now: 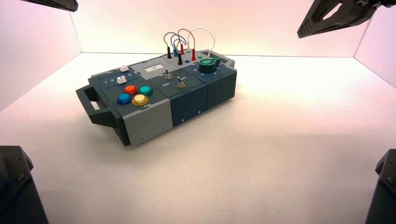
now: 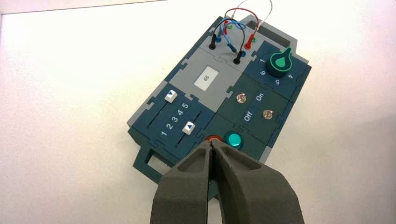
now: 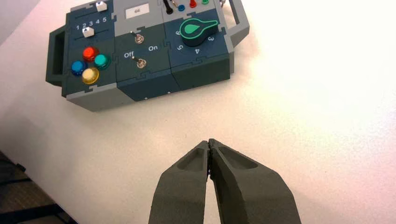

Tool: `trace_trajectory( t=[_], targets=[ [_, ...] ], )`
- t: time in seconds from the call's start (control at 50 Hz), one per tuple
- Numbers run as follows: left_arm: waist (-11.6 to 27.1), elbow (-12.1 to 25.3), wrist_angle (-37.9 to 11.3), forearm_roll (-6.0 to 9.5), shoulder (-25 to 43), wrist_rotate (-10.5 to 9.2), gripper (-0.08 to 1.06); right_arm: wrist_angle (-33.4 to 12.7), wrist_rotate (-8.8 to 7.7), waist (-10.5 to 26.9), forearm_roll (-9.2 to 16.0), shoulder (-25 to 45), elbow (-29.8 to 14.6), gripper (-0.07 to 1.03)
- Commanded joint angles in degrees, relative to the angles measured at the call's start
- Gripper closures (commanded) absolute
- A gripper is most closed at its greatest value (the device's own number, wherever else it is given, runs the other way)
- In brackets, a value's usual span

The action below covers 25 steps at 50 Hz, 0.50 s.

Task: Move the top slider to position 2.

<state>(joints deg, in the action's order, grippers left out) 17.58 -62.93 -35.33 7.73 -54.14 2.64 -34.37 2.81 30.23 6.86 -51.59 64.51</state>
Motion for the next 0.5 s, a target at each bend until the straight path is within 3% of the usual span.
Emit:
trace_trajectory(
  t=[0.02,0.5],
  targets=[
    [-0.4,1.2,0.4,-0.09,0.2,-0.18,1.01,0.4,0.26,0.1,0.4,-0.4,-1.4,0.98],
    [-0.4,1.4,1.3,-0.09,0.6,-0.09,1.01,0.3,0.26,0.1,0.4,-0.7,-1.3,0.98]
  ],
)
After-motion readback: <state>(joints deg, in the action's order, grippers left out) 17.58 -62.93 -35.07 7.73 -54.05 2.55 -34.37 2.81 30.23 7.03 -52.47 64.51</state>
